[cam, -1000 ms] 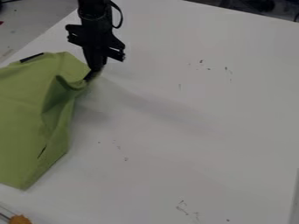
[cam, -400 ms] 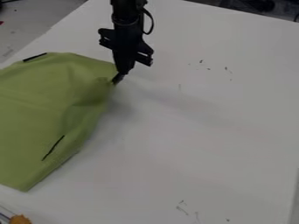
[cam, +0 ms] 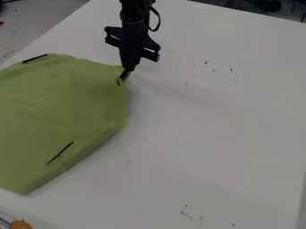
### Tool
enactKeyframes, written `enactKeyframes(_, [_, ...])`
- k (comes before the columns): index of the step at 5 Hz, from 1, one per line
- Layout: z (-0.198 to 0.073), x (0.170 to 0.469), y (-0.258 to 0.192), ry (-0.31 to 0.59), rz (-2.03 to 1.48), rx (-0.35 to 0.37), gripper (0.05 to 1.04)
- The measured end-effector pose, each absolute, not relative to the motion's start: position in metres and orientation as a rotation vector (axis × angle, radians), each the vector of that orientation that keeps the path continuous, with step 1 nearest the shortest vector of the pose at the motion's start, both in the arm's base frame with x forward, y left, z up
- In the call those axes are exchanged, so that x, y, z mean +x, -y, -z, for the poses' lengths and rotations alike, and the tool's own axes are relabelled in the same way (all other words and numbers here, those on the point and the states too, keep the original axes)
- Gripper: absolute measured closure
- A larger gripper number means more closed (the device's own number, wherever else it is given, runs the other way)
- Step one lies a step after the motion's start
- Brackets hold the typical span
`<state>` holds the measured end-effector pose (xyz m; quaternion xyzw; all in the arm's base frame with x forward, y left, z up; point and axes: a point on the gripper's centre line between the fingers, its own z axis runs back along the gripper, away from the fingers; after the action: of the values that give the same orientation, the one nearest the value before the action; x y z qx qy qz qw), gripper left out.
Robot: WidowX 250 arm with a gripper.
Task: Unfold the cloth from top right
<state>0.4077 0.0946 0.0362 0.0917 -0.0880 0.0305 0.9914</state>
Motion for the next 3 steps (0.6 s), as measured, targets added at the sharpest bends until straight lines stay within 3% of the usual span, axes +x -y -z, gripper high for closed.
enactKeyframes(3, [-0.030, 0.430, -0.098, 0.100, -0.339, 0.051, 1.029])
